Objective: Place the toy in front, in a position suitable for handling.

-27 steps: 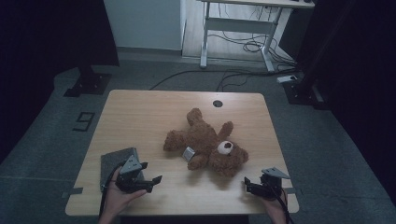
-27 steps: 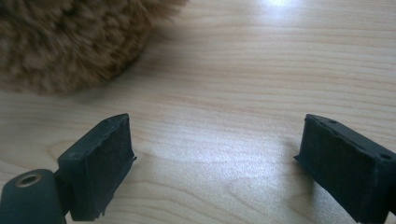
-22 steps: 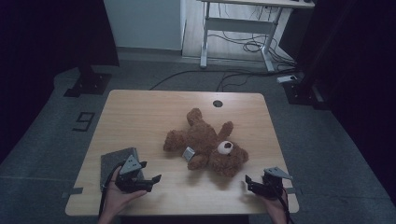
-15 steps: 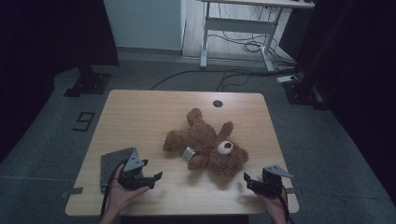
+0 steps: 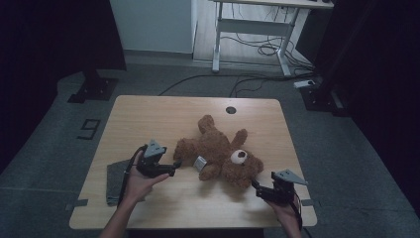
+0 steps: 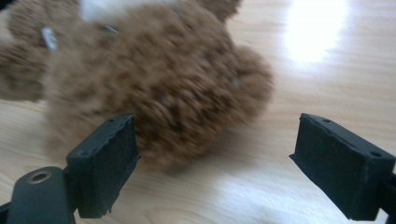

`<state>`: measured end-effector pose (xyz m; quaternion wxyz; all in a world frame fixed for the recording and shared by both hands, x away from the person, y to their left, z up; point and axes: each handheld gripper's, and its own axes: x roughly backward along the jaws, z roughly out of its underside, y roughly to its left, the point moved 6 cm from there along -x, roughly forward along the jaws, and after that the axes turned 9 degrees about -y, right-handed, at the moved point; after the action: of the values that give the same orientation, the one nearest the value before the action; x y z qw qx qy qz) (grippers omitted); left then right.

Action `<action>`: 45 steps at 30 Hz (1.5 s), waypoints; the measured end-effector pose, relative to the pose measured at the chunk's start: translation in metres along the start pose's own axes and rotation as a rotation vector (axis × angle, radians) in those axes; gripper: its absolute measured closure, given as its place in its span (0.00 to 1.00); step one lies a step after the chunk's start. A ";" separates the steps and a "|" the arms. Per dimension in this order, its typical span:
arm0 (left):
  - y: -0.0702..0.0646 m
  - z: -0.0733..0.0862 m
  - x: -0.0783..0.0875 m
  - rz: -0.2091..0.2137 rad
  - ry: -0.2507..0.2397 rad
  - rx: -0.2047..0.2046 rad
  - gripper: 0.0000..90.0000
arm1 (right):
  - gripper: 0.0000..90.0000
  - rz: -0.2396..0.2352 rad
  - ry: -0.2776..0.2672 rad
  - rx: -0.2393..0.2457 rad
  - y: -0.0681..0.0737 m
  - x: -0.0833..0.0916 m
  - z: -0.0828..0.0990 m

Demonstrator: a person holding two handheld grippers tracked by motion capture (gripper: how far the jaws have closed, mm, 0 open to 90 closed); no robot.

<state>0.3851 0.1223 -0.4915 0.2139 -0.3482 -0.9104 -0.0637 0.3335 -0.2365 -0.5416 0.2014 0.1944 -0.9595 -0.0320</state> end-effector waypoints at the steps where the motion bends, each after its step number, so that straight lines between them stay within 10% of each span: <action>1: 0.000 -0.002 -0.005 0.005 0.005 -0.005 0.23 | 0.15 -0.008 -0.005 0.004 0.003 -0.001 -0.003; 14: 0.027 0.002 -0.070 -0.012 0.092 0.016 0.23 | 0.14 -0.048 0.004 0.058 0.036 -0.026 -0.015; 21: 0.029 0.017 -0.091 0.047 0.137 0.083 0.22 | 0.06 -0.057 0.046 0.041 0.042 -0.041 -0.009; 30: 0.025 0.015 -0.082 0.038 0.097 0.064 0.64 | 0.16 -0.051 0.072 0.078 0.037 -0.049 0.000; 37: 0.022 0.007 -0.069 0.022 0.059 0.052 0.76 | 0.49 -0.064 0.049 0.108 0.034 -0.047 -0.003; 45: 0.015 -0.012 -0.041 0.027 -0.011 0.016 0.83 | 0.60 -0.078 0.001 0.120 0.031 -0.047 -0.016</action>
<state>0.4266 0.1058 -0.4988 0.2128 -0.3589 -0.9073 -0.0515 0.3682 -0.1899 -0.5406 0.1886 0.2435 -0.9512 0.0178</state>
